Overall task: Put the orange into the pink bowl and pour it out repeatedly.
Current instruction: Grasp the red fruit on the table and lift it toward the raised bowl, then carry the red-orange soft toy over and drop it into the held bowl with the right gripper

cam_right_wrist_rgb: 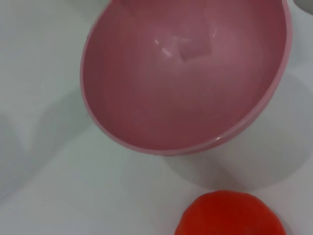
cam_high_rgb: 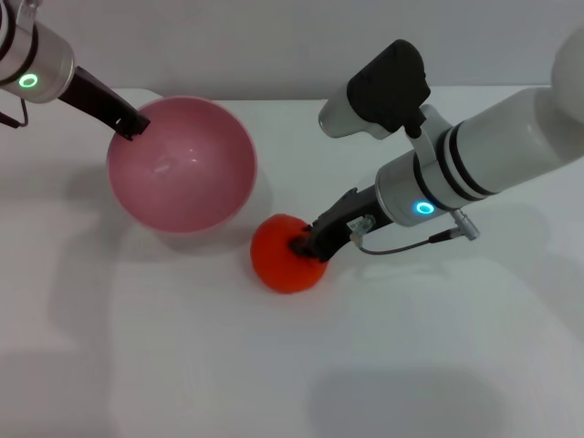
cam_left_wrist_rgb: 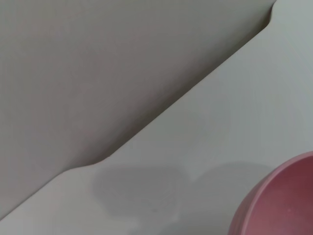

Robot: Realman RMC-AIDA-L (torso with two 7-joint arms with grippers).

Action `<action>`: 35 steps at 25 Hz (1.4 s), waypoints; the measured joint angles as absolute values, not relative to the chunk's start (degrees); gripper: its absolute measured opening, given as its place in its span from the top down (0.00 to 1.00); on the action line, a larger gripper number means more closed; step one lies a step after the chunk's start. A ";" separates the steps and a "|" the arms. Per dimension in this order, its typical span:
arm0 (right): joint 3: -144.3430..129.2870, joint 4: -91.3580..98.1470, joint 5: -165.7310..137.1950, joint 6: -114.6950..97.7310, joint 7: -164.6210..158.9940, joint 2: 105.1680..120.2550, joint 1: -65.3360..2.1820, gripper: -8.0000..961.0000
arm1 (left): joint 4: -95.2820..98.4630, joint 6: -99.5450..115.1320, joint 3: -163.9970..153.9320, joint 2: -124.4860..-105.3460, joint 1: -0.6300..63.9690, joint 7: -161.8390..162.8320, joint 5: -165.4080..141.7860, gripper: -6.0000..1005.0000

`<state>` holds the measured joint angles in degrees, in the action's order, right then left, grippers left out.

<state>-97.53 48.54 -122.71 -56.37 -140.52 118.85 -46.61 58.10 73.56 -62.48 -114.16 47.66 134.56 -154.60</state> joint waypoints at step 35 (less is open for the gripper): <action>-89.04 91.16 -137.22 -68.76 -140.85 118.98 -36.94 0.92 | 58.42 74.42 -69.77 -118.04 52.03 137.72 -152.65 0.95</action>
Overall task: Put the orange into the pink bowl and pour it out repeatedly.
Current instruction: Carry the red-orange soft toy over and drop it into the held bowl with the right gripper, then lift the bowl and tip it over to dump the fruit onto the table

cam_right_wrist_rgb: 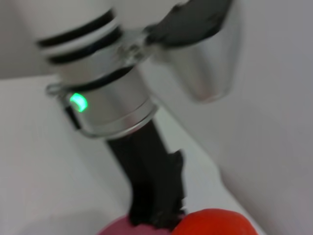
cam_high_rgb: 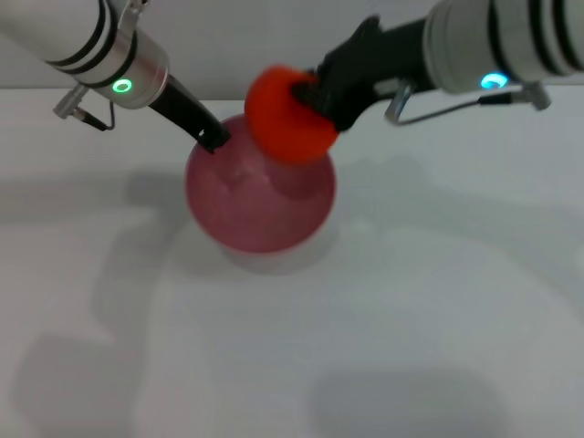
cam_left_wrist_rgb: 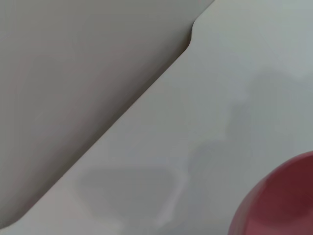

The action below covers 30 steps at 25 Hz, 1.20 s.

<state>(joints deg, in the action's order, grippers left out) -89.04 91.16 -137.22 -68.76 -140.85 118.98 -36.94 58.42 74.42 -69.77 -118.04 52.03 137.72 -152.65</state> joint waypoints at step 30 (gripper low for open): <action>-78.75 87.54 -120.32 -51.30 -128.24 119.65 -24.83 0.47 | 61.18 63.52 -78.45 -118.30 48.62 137.35 -147.86 0.95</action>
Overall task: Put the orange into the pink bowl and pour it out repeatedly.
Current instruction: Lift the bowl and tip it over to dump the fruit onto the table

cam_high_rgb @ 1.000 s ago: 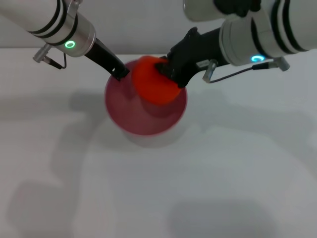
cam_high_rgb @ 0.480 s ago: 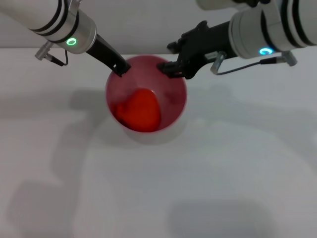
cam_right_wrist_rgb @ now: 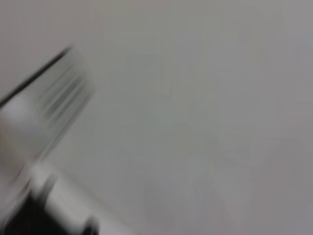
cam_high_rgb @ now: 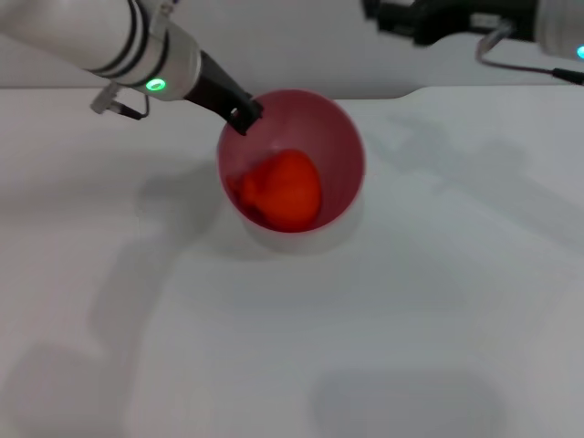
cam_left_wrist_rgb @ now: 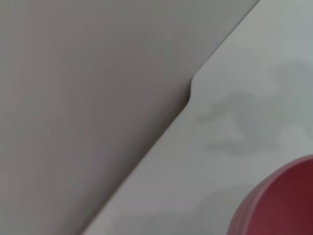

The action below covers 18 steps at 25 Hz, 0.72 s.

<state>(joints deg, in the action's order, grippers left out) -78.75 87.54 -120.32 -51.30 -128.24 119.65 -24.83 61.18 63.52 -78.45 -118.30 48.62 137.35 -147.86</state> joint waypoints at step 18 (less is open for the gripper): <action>-72.37 51.99 -32.73 -66.57 -63.69 118.92 -16.04 0.47 | 69.80 36.96 -104.05 -118.43 37.91 134.40 -154.25 0.95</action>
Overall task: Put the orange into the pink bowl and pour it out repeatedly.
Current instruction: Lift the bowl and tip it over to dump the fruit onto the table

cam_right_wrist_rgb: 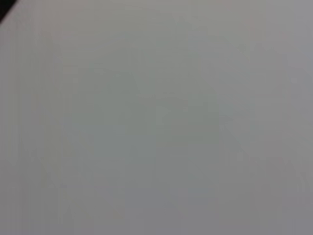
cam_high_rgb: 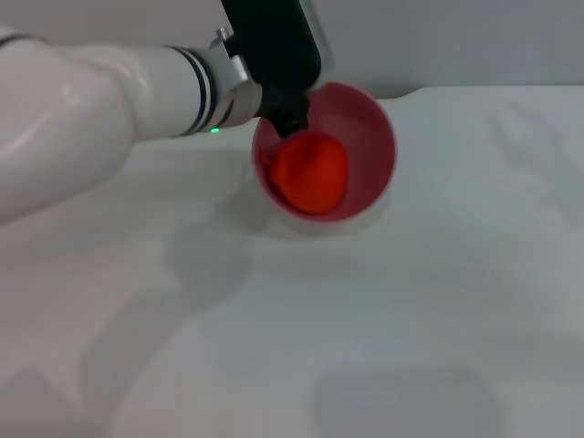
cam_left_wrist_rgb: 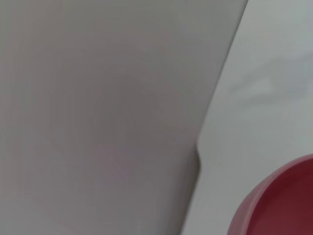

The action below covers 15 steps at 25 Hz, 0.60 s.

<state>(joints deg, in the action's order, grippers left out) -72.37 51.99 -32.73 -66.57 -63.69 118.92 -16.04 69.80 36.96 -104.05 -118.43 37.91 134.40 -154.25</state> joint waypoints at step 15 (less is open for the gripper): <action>-72.65 43.26 -23.87 -74.49 -59.03 119.01 -17.25 0.47 | 73.88 1.24 -115.87 -118.38 23.71 125.36 -165.19 0.95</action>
<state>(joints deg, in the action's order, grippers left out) -72.65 43.26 -23.87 -74.49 -59.03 119.01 -17.25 73.88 1.24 -115.87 -118.38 23.71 125.36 -165.19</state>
